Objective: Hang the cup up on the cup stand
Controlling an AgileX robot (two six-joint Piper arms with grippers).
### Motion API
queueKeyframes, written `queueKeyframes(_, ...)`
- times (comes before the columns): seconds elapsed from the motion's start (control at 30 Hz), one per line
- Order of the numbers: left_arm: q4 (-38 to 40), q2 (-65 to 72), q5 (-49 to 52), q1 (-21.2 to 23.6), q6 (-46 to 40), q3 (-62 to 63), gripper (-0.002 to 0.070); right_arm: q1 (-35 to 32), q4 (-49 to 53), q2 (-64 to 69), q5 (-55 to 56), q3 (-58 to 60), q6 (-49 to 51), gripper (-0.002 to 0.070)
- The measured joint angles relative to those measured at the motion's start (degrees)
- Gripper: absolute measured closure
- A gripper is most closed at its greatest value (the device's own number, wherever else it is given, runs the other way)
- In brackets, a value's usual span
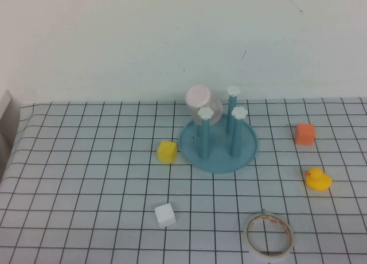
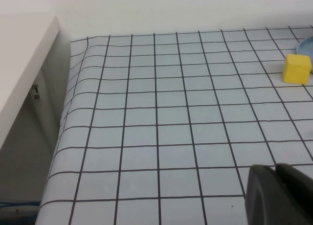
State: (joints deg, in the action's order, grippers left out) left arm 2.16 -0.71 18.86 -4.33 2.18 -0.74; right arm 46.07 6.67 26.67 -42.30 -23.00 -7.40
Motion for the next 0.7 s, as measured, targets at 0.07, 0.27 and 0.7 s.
queueKeyframes(0.07, 0.0, 0.0, 0.0, 0.0, 0.0, 0.0, 0.0676, 0.0, 0.0, 0.0, -0.1, 0.0, 0.0, 0.0678)
queueKeyframes(0.27, 0.0, -0.1, 0.0, 0.0, -3.5, 0.0, 0.0676, 0.0, 0.0, 0.0, -0.1, 0.0, 0.0, 0.0678)
queueKeyframes(0.7, 0.0, -0.1, 0.0, 0.0, -5.0, 0.0, 0.0676, -2.7, -0.6, -2.9, -0.1, 0.0, -0.1, 0.0678)
